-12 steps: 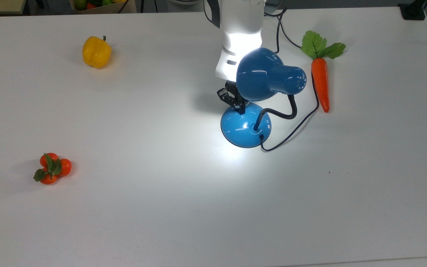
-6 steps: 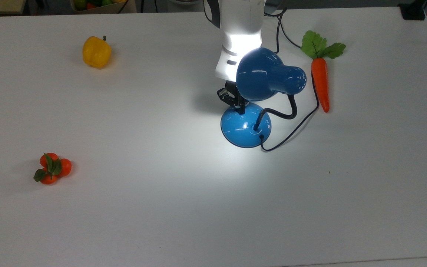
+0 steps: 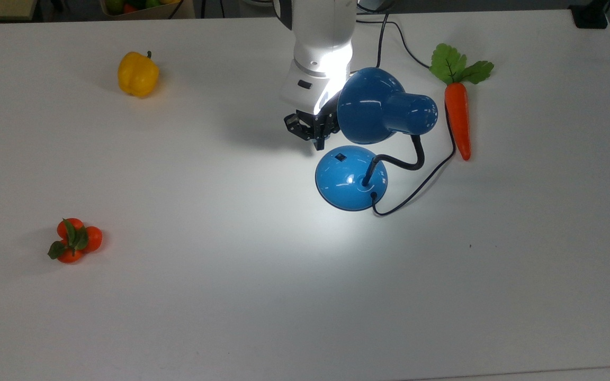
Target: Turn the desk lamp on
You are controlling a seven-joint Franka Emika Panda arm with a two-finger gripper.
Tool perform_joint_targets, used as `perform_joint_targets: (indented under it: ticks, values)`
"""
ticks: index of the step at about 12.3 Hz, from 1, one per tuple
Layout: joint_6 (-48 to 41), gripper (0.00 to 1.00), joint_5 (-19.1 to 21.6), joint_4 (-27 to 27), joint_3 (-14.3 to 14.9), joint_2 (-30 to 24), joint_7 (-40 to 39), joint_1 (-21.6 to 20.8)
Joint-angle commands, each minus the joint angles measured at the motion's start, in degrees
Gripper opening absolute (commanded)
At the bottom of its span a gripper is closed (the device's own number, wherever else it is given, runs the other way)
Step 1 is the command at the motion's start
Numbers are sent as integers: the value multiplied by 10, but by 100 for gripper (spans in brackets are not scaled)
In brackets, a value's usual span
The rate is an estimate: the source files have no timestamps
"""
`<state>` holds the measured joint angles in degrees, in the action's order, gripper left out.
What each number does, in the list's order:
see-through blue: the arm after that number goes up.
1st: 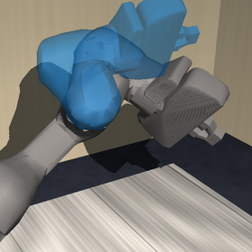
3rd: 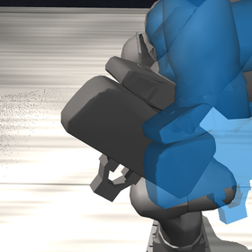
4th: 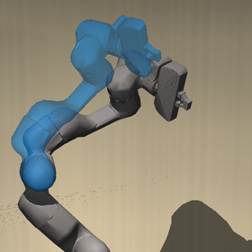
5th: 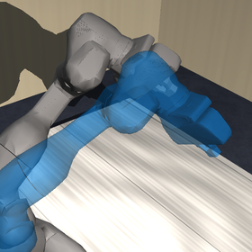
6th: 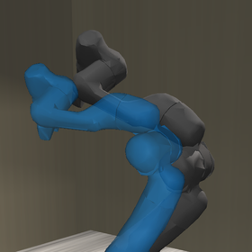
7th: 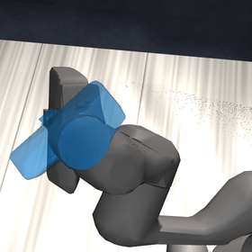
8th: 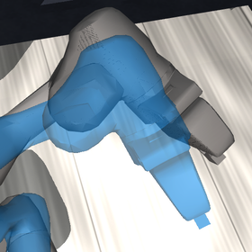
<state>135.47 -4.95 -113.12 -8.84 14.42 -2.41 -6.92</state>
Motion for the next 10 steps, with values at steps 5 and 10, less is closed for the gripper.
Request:
perform_joint_targets:
  ticks: [5,10]
  values:
    - [-268,0,-2,130,4,-51,23,96]
    - [-382,3,-2,192,25,-101,44,118]
